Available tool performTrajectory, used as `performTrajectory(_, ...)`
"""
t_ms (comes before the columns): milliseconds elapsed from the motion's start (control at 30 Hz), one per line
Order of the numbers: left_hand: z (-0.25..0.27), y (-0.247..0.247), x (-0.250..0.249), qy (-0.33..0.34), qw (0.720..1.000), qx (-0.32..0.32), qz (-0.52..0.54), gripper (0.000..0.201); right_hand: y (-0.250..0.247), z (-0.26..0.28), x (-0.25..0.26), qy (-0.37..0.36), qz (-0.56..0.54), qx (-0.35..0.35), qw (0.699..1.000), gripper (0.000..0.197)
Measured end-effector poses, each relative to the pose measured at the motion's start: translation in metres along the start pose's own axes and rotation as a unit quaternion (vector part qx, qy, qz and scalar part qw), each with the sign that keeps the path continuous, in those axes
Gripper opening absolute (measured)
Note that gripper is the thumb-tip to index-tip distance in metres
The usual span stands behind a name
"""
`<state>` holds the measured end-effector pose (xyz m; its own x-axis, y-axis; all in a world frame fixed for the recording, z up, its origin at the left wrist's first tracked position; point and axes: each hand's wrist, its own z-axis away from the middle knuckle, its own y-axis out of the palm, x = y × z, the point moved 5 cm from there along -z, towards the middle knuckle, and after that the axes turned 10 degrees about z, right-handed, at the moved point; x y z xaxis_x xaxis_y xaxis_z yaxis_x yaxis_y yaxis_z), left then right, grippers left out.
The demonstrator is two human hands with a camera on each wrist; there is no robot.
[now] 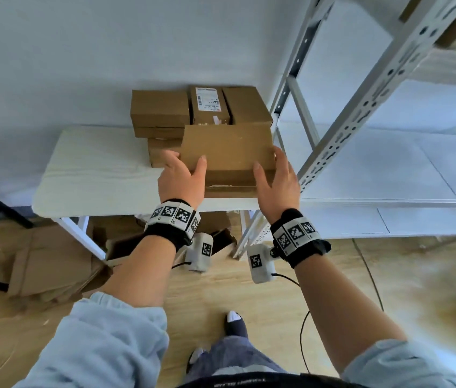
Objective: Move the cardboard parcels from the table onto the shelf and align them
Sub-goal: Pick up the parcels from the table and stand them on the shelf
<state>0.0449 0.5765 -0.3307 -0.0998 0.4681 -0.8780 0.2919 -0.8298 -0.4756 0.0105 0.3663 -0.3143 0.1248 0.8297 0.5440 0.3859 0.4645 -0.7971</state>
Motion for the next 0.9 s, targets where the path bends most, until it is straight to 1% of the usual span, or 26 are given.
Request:
performTrajectory(133,0.013,0.002,-0.018,0.024,0.999,0.019,0.012,0.053,-0.016,0.012,-0.001,0.010,0.017,-0.030,0.999,0.053)
performTrajectory(267,0.022,0.006,-0.046,0.090,0.995,0.037,0.032,0.061,-0.041,0.010,-0.011,0.034,0.005,-0.055,0.998,0.052)
performTrajectory(367,0.032,0.011,-0.072,0.162,0.985,0.034,0.056,0.067,-0.075,0.007,-0.025,0.046,-0.014,-0.097,0.994,0.051)
performTrajectory(467,0.047,0.025,-0.102,0.198,0.976,0.043,0.077,0.069,-0.111,0.005,-0.040,0.056,-0.009,-0.140,0.989,0.051)
performTrajectory(533,0.061,0.036,-0.122,0.219,0.972,0.050,0.069,0.073,-0.133,0.004,-0.052,0.066,-0.004,-0.166,0.984,0.051)
performTrajectory(633,0.088,0.054,-0.154,0.247,0.964,0.078,0.058,0.087,-0.166,0.006,-0.077,0.080,-0.009,-0.203,0.976,0.053)
performTrajectory(700,0.106,0.068,-0.174,0.268,0.955,0.116,0.050,0.103,-0.189,0.006,-0.095,0.096,-0.021,-0.221,0.970,0.053)
performTrajectory(800,0.133,0.092,-0.199,0.273,0.944,0.184,0.030,0.127,-0.225,0.005,-0.124,0.117,-0.026,-0.238,0.964,0.048)
performTrajectory(833,0.141,0.100,-0.208,0.275,0.941,0.196,0.019,0.130,-0.237,0.005,-0.134,0.124,-0.020,-0.239,0.963,0.045)
performTrajectory(900,0.155,0.116,-0.224,0.281,0.938,0.200,-0.001,0.128,-0.259,0.004,-0.156,0.138,-0.004,-0.231,0.963,0.039)
